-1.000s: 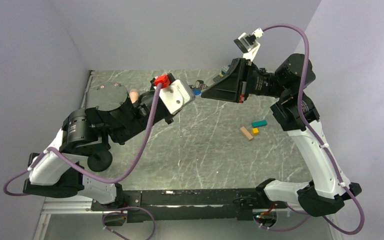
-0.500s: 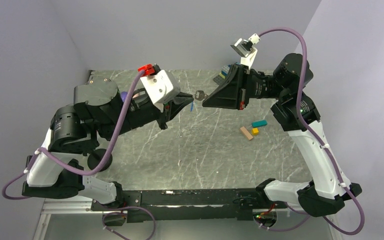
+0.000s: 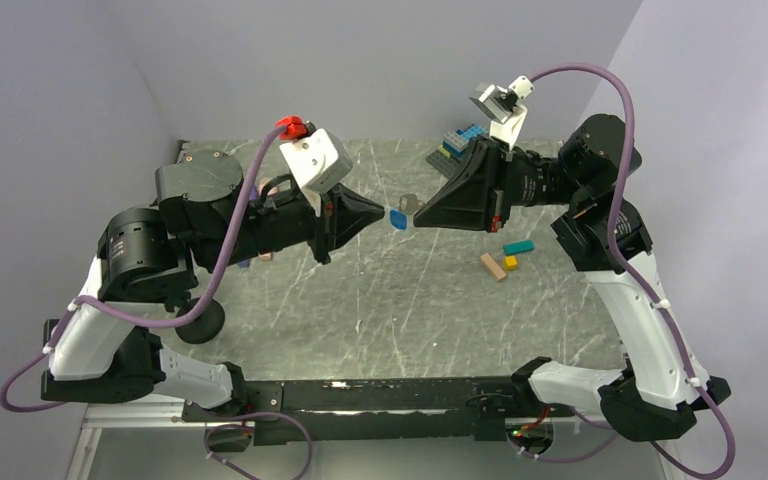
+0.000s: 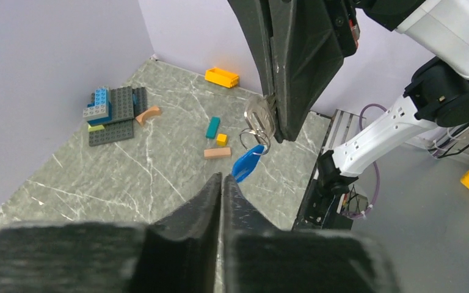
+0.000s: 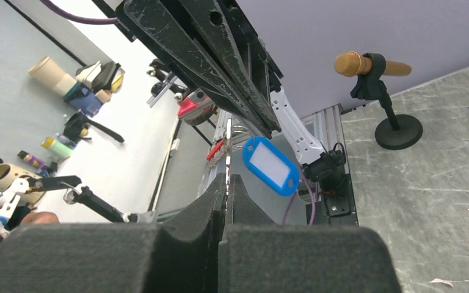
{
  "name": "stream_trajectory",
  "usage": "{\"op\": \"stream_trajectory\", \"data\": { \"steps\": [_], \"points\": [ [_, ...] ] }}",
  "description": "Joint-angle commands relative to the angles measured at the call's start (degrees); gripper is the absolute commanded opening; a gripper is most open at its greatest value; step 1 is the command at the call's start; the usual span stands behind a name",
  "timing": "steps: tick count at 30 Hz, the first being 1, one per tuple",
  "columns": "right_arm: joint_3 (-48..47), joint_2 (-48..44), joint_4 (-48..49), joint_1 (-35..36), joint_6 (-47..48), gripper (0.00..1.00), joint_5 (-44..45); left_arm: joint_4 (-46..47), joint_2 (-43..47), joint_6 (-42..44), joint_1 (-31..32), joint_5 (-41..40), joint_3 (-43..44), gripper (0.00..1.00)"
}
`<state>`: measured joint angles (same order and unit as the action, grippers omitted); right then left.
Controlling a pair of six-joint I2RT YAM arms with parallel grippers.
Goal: Remove the keys from the keyring
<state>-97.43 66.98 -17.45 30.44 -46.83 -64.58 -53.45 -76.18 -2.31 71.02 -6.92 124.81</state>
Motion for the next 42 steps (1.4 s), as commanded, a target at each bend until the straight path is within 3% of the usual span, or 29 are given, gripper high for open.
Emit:
{"op": "stream_trajectory", "data": {
  "steps": [1,5,9,20,29,36,39,42],
  "points": [
    [-0.8,-1.1,-0.5,0.1,2.0,0.0,-0.8,2.7,1.9,-3.3,-0.6,0.3,-1.2,0.18],
    [-2.1,-0.7,-4.7,0.1,4.0,0.0,1.4,4.5,2.9,-4.2,-0.9,0.5,-1.3,0.55],
    [-3.1,-0.2,-7.5,0.0,4.3,0.0,4.0,8.1,4.8,-5.5,-1.0,1.1,-3.6,0.71],
    [-4.6,-0.2,-7.8,0.1,3.2,0.0,5.3,14.3,3.8,-7.3,-1.4,5.2,-7.0,0.63],
    [-4.3,-1.2,-6.4,0.1,3.1,0.0,4.4,21.8,6.5,-12.2,-8.2,15.5,-13.3,0.6],
    [-3.8,-1.8,-5.5,0.1,2.6,0.0,3.3,22.3,4.3,-12.3,-8.8,18.7,-11.8,0.48],
    [-3.6,-1.9,-5.2,0.1,2.5,0.0,3.0,23.1,4.1,-12.3,-8.9,20.8,-11.7,0.5],
    [-3.1,-2.1,-4.4,0.1,2.0,0.0,2.6,24.0,4.8,-10.9,-9.4,25.0,-12.9,0.59]
  ]
}}
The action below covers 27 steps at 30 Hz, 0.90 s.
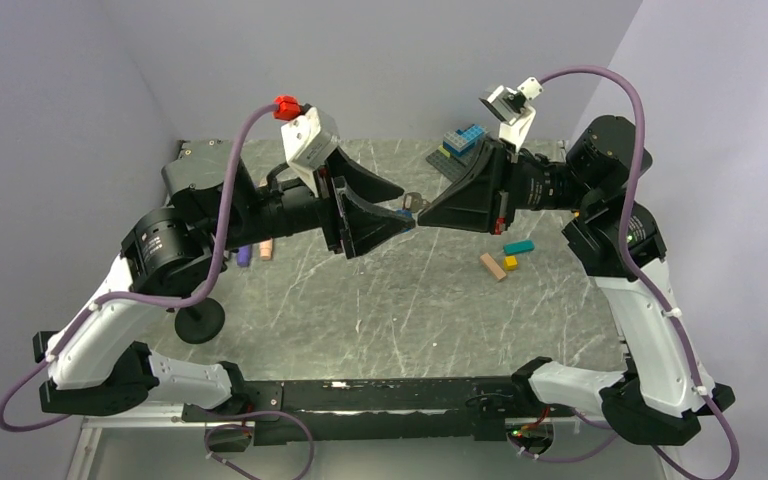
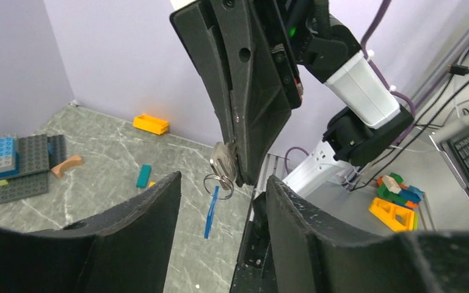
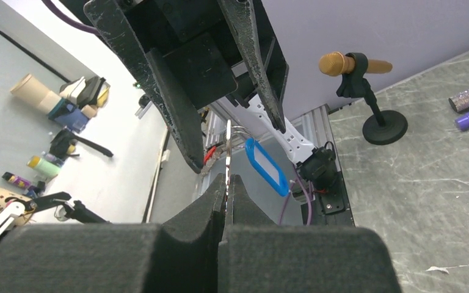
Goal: Remove the keys from the keyring
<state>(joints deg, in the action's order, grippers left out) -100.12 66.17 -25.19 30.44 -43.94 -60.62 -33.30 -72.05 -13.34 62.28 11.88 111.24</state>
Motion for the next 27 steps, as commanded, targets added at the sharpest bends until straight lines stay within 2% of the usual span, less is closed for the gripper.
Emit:
{"op": "stream_trajectory", "data": {
  "steps": [1,4,8,11,16,20,27],
  "points": [
    [-0.1,-1.4,4.1,0.1,-1.3,0.0,-1.8,4.5,1.5,1.3,-0.7,7.2,-0.5,0.61],
    [2.1,-2.1,9.2,0.1,-5.2,0.0,-3.5,7.2,5.0,4.0,-0.8,8.0,-4.7,0.66],
    [5.7,-2.5,18.5,0.0,-11.3,0.0,-6.2,6.1,6.7,8.0,-0.9,6.6,-5.2,0.64],
    [6.5,-2.4,21.8,0.1,-13.4,0.0,-7.8,6.0,6.1,10.0,-0.9,6.8,-4.4,0.61],
    [6.4,-1.9,23.2,0.1,-14.2,0.0,-8.9,6.9,4.1,11.6,-0.9,7.2,-2.7,0.59],
    [6.0,-1.8,23.7,0.0,-14.6,0.0,-9.0,5.7,2.1,12.6,-0.8,6.1,0.1,0.53],
    [4.2,-1.1,21.3,0.0,-13.1,0.0,-8.8,4.8,0.8,12.6,-0.8,6.6,1.6,0.51]
  ]
}}
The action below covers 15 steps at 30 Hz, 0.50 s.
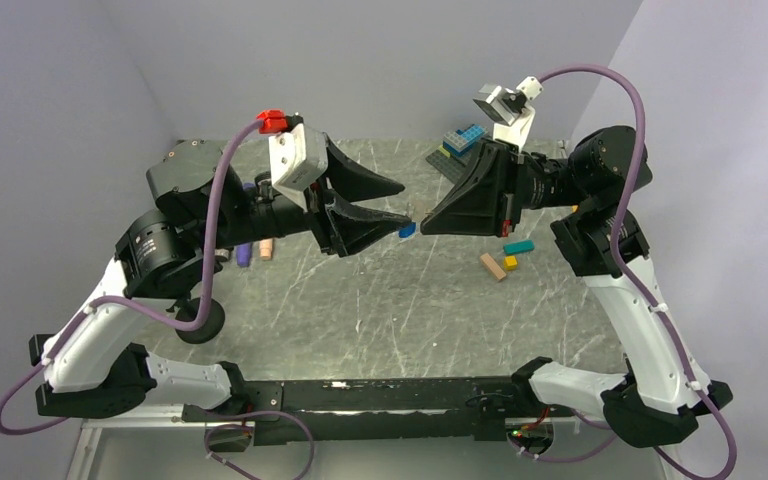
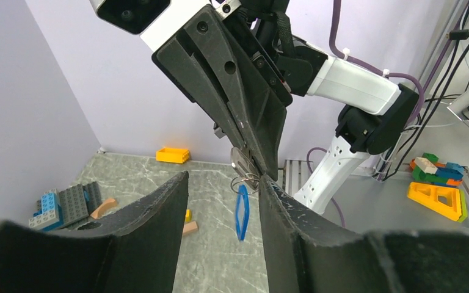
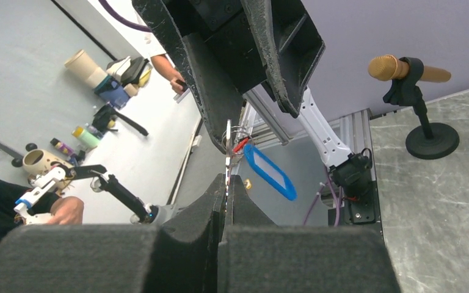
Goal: Remove the keys from the keyring
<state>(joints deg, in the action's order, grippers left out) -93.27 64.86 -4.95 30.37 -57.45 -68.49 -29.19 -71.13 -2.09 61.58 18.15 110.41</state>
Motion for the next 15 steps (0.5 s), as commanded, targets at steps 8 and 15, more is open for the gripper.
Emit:
{"op": "stream_trajectory", "data": {
  "steps": [8,15],
  "points": [
    [-3.1,0.9,0.4,0.1,0.9,0.0,-0.6,-1.3,-1.2,0.9,-0.1,3.1,4.6,0.51],
    [-3.4,1.4,0.8,0.1,0.7,0.0,-0.3,-3.2,-1.9,0.8,-0.1,5.0,4.9,0.51]
  ]
}}
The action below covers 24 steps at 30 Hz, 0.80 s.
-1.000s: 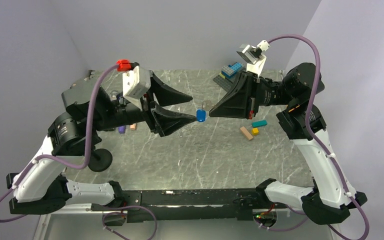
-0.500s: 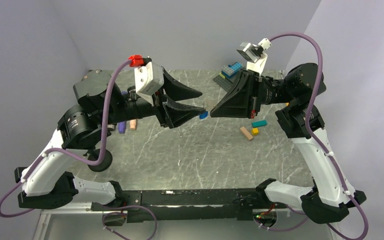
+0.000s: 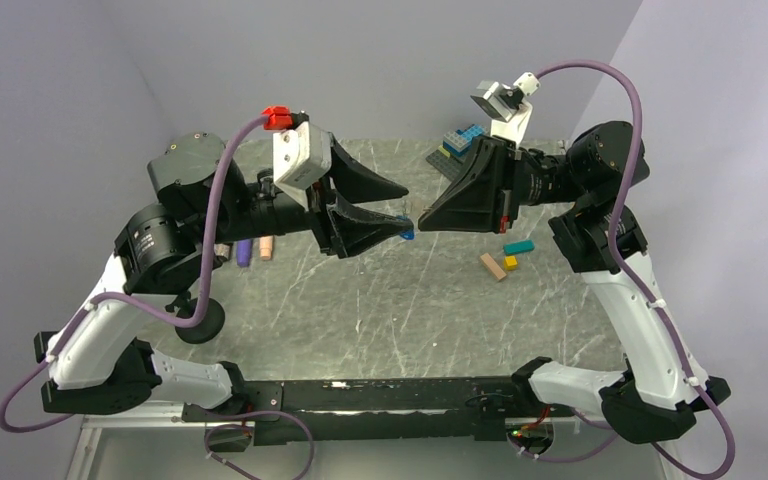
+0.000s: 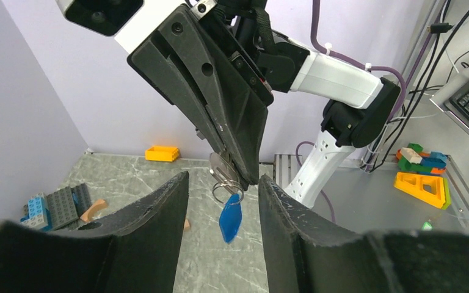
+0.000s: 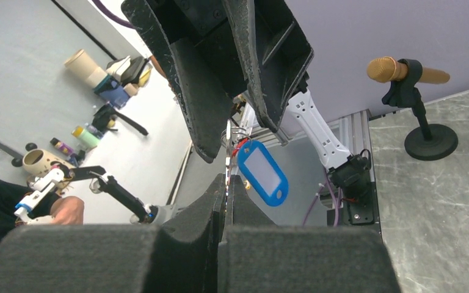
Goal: Remove the keys from the keyring
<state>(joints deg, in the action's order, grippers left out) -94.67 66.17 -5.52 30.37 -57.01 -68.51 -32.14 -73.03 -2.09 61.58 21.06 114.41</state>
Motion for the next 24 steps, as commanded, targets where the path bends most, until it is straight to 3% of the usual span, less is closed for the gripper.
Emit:
{"op": "stream_trajectory", "data": {
  "steps": [1,6,11,15,20,24],
  "points": [
    [-2.0,0.1,1.5,0.1,0.2,0.0,-0.3,-0.4,-0.1,0.8,-0.1,2.0,0.8,0.5],
    [-2.1,0.3,1.1,0.1,0.4,0.0,-0.2,-1.0,-0.6,1.4,-0.1,1.8,1.3,0.43],
    [-2.1,0.2,0.8,0.1,0.8,0.0,-0.2,-2.5,-1.8,1.4,-0.1,2.3,3.0,0.2],
    [-2.1,0.4,1.0,0.1,0.5,0.0,-0.4,-3.4,-2.5,1.4,-0.1,2.8,4.0,0.1],
    [-2.1,0.5,1.1,0.1,0.4,0.0,-0.7,-3.8,-2.7,0.1,-0.4,3.9,4.3,0.04],
    [-2.3,0.6,1.2,0.1,0.6,0.0,-1.2,-4.7,-4.3,-7.2,-3.6,9.3,5.9,0.01]
  ]
}}
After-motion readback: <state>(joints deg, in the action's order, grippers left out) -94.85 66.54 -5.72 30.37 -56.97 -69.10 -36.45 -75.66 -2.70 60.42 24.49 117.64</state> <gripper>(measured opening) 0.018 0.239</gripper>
